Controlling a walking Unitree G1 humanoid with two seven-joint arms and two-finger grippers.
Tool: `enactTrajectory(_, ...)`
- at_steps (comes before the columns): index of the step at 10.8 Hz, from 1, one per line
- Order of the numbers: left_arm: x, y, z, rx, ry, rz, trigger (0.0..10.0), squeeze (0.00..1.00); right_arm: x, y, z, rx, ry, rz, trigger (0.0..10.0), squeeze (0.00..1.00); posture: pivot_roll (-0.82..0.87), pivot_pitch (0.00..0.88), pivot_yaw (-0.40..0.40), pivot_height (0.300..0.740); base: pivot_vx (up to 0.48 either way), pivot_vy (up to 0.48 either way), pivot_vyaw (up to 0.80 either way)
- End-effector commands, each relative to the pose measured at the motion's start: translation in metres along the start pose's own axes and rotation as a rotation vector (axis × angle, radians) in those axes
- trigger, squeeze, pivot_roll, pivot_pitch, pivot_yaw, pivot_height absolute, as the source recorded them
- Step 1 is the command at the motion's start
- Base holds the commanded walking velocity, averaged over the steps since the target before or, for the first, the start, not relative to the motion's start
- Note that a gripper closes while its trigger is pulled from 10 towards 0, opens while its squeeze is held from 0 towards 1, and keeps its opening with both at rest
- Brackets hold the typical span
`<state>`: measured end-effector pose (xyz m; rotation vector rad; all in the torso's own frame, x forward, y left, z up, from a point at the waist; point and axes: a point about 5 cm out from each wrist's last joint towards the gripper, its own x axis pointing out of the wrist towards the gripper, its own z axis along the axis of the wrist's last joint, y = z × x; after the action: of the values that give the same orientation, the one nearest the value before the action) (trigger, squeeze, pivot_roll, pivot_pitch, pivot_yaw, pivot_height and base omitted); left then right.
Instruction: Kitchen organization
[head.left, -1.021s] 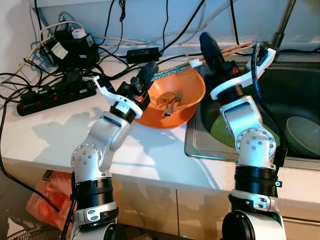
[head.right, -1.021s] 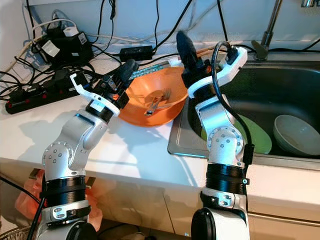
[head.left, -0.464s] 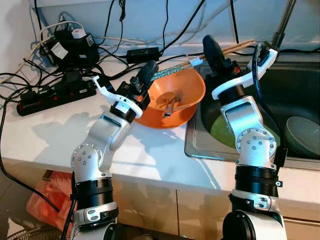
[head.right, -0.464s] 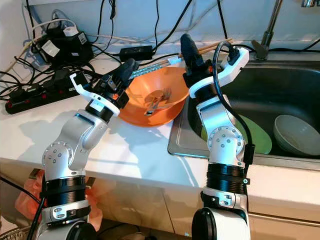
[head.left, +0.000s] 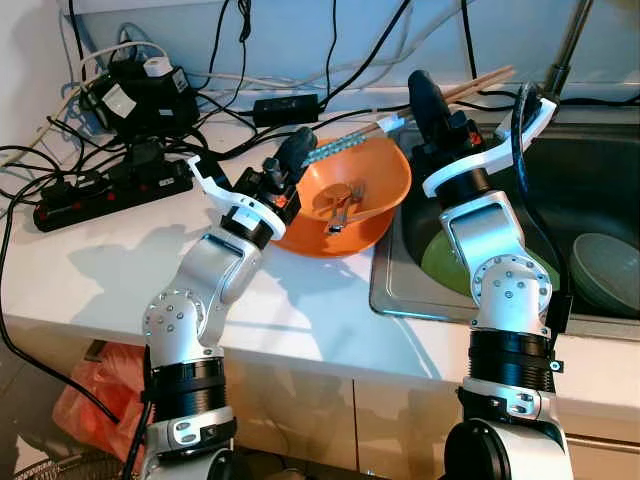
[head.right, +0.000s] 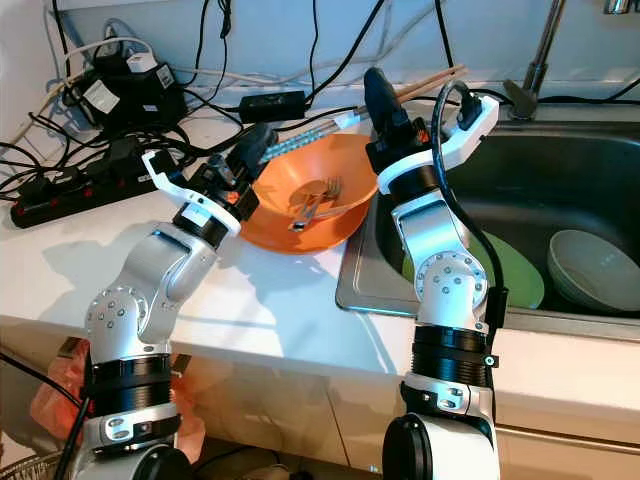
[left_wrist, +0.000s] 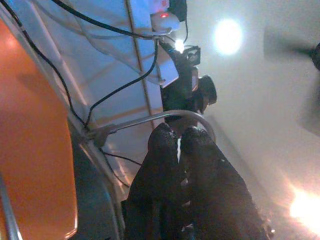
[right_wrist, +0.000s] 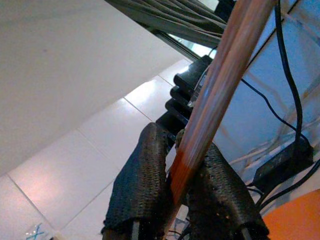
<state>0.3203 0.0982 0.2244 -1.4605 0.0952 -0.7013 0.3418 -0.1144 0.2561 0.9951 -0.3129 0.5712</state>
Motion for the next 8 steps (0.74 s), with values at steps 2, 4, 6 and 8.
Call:
enactTrajectory(2, 0.002, 0.009, -0.001, 0.103, 0.036, 0.092, 10.0, 0.0, 0.006, 0.007, 0.0, -0.028, 0.006, 0.014, 0.0, 0.0, 0.09, 0.036, 0.151, 0.74, 0.0, 0.0, 0.0)
enactTrajectory(4, 0.002, 0.01, 0.001, 0.141, 0.042, 0.106, 10.0, 1.0, 0.006, 0.005, 0.001, -0.031, 0.003, 0.001, 0.0, 0.0, 0.09, 0.038, 0.148, 0.74, 0.0, 0.0, 0.0)
enactTrajectory(6, 0.001, 0.015, 0.002, 0.213, 0.041, 0.156, 10.0, 1.0, 0.007, 0.002, 0.002, -0.037, -0.013, -0.027, 0.0, 0.0, 0.1, 0.038, 0.149, 0.74, 0.0, 0.0, 0.0)
enactTrajectory(8, 0.001, 0.016, 0.003, 0.267, 0.038, 0.168, 10.0, 1.0, 0.009, -0.004, 0.007, -0.048, -0.044, -0.08, 0.0, 0.0, 0.1, 0.034, 0.148, 0.74, 0.0, 0.0, 0.0)
